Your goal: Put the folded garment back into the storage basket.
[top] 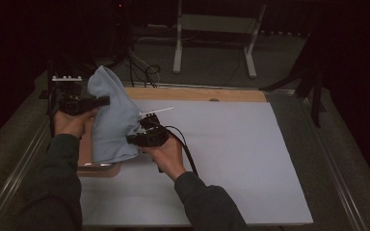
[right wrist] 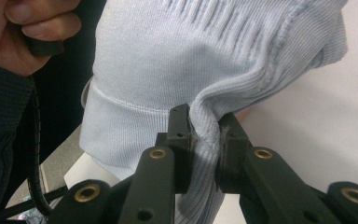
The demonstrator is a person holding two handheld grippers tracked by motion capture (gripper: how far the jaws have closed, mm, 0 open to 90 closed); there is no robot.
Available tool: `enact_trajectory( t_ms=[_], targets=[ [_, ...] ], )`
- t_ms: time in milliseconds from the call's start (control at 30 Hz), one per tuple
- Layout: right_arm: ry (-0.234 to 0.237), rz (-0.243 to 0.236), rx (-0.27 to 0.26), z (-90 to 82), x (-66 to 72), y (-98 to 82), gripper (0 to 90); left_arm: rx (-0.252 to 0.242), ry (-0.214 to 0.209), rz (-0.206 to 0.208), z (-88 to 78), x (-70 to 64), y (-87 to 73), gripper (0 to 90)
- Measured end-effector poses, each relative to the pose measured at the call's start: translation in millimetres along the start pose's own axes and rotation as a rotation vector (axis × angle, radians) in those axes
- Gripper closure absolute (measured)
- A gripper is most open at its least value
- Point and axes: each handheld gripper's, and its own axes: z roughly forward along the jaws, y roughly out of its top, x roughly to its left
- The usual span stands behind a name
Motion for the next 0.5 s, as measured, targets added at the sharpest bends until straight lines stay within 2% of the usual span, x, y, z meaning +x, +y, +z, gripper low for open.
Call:
enact_trajectory(
  t_ms=[500],
  targets=[
    [-0.010, -0.007, 0.015, 15.3, 10.0, 3.5, 79.3, 0.000, 0.020, -0.019, -4.4, 10.5, -3.8, 82.6]
  ],
)
